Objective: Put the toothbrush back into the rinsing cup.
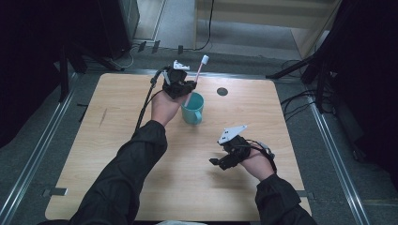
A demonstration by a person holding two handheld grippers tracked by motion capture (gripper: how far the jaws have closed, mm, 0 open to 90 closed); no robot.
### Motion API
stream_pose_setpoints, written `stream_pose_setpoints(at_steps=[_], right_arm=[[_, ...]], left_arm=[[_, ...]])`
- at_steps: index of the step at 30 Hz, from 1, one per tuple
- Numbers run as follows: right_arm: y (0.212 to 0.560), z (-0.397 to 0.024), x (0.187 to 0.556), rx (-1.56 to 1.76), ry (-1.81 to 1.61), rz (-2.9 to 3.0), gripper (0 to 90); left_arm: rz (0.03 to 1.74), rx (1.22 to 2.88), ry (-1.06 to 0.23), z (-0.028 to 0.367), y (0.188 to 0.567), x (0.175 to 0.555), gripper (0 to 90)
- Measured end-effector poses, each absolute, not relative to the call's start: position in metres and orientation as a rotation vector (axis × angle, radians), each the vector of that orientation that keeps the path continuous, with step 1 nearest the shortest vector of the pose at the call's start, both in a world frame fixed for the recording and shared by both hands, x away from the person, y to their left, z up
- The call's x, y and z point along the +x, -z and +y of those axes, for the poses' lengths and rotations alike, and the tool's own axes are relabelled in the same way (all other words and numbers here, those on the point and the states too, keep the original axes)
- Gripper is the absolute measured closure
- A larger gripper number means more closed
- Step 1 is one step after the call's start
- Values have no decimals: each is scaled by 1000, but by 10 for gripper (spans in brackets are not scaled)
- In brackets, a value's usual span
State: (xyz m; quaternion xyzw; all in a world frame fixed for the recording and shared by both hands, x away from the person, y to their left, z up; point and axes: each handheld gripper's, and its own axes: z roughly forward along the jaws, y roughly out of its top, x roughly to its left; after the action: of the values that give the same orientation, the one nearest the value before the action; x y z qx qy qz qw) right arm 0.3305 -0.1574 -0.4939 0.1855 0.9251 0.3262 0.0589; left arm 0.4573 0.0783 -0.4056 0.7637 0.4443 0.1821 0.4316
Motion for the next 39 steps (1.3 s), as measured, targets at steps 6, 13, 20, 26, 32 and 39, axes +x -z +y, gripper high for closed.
stream_pose_setpoints(at_steps=[6, 13, 20, 26, 32, 39], right_arm=[[494, -157, 331, 561, -987, 2803, 215], [494, -157, 330, 558, -982, 2809, 215], [495, -156, 331, 547, -979, 2812, 215], [495, -155, 330, 548, -971, 2817, 215], [495, -155, 330, 544, -970, 2818, 215], [494, -158, 332, 561, -980, 2806, 215]], left_arm=[[1123, 1905, -435, 74, 411, 463, 837], [1134, 1921, -406, 69, 424, 460, 837], [1147, 1958, -401, 70, 437, 456, 837], [1154, 1988, -384, 72, 442, 455, 836], [1161, 2016, -380, 70, 450, 454, 835], [1174, 2041, -363, 71, 458, 452, 835]])
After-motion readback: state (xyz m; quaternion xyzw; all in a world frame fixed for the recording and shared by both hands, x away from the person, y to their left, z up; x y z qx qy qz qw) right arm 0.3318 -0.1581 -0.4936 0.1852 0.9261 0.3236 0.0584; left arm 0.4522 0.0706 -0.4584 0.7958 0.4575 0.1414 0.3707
